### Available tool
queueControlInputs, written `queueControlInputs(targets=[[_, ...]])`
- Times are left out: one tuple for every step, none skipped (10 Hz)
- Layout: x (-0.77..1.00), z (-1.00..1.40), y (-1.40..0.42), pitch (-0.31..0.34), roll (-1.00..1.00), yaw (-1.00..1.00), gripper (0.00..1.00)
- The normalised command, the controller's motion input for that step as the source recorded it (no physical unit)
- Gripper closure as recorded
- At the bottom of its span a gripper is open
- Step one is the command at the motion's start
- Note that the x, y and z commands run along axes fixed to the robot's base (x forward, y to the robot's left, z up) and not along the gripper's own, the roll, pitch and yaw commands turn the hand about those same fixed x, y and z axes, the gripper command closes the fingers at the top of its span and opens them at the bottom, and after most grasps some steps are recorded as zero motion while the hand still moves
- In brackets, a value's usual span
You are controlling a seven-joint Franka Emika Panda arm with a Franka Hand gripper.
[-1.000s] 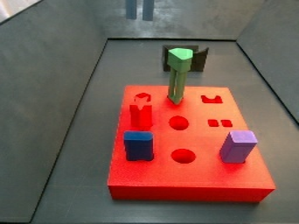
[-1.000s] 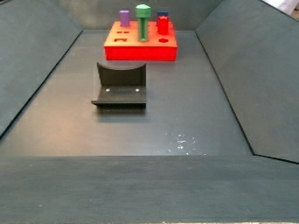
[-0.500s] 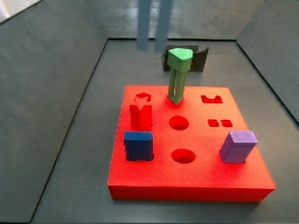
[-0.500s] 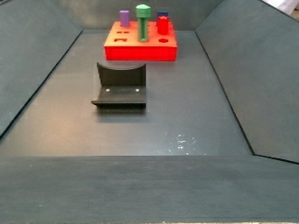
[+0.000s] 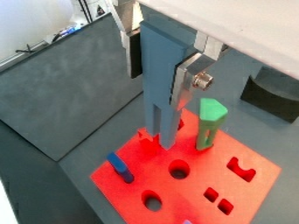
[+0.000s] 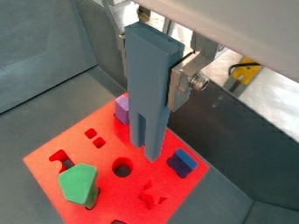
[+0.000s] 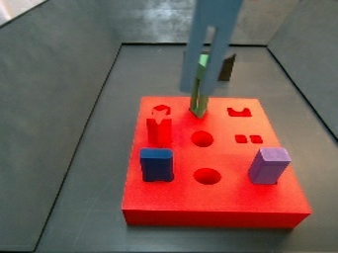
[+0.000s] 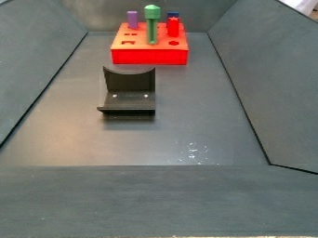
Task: Pick up the double-square object. Move up. Place the double-square object on the fixture. Regrasp the double-square object. Move to above the board. Insert the double-square object.
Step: Insert the double-square object.
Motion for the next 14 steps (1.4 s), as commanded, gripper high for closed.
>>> queueControlInputs(targets=[[1.0, -0.22, 0.0, 0.071, 0.06, 0.09, 1.0], [1.0, -0.12, 0.0, 0.066, 0.03, 0.04, 1.0], [0.96, -0.12, 0.0, 0.091, 0.0, 0.0, 1.0], [0.33, -0.07, 0.0, -0.017, -0.06, 0.06, 1.0], [0.0, -0.15, 0.09, -0.171, -0.11, 0.26, 1.0], [0.16, -0.25, 0.0, -0.209, -0.09, 0.32, 1.0], [0.66, -0.21, -0.07, -0.171, -0.07, 0.17, 1.0], [0.89, -0.23, -0.07, -0.126, 0.0, 0.13, 1.0], [1.0, -0.1, 0.0, 0.0, 0.04, 0.11, 1.0], [1.0, -0.11, 0.0, 0.073, 0.35, 0.06, 1.0], [0.98, -0.15, -0.02, 0.126, 0.48, 0.03, 1.0], [0.99, -0.15, -0.06, 0.124, 0.48, 0.01, 1.0], [1.0, -0.21, -0.12, 0.077, 0.31, 0.0, 1.0], [0.91, -0.23, -0.09, 0.0, 0.04, -0.16, 1.0]])
